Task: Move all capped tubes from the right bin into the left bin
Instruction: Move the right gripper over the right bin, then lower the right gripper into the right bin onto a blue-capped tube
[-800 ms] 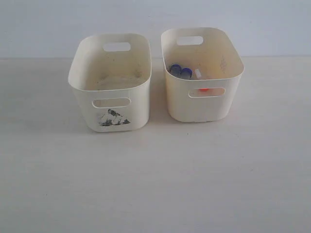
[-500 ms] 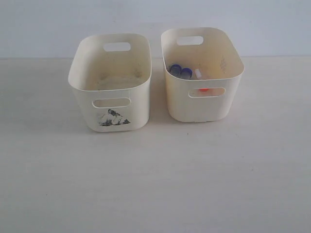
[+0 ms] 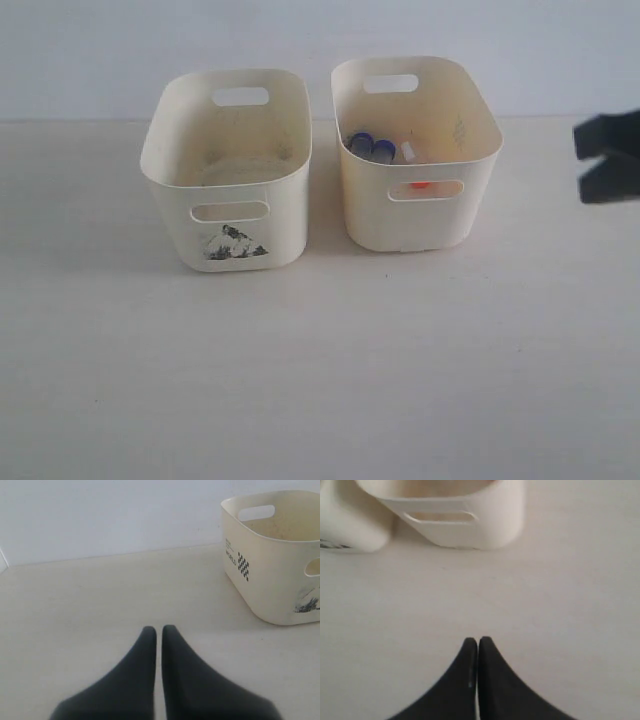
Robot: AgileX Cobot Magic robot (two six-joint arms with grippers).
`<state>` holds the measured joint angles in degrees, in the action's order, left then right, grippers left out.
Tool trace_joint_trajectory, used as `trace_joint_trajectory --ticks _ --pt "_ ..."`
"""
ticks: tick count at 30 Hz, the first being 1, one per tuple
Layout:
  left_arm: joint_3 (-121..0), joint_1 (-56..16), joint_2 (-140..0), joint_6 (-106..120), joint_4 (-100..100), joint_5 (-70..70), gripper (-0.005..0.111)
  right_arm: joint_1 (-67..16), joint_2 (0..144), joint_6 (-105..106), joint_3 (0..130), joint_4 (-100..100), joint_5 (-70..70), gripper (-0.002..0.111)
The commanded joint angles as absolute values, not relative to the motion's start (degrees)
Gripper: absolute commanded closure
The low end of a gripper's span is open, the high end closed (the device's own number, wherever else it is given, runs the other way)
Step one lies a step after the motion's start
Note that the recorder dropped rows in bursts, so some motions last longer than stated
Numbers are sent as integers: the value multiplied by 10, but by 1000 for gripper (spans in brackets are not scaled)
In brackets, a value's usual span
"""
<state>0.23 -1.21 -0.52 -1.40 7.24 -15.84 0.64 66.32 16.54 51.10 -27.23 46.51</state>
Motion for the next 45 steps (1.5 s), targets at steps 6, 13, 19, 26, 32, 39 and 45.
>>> trace_joint_trajectory --ticks 6,13,19,26,32,39,45 --pt "0 -11 -4 -21 69 -150 102 -60 880 222 779 -344 445 108" --pt "0 -11 -4 -21 69 -150 102 -100 1084 103 1024 -229 527 108" --pt "0 -11 -4 -21 69 -150 102 -103 1226 41 1182 -161 564 108" --pt "0 -11 -4 -21 69 -150 102 -103 1306 31 1213 -128 530 87" --pt "0 -11 -4 -21 69 -150 102 -103 1333 31 1213 -117 513 57" --pt "0 -11 -4 -21 69 -150 102 -103 1350 -8 1213 -68 506 51" --pt "0 -11 -4 -21 69 -150 102 -103 1361 -29 1213 -54 512 51"
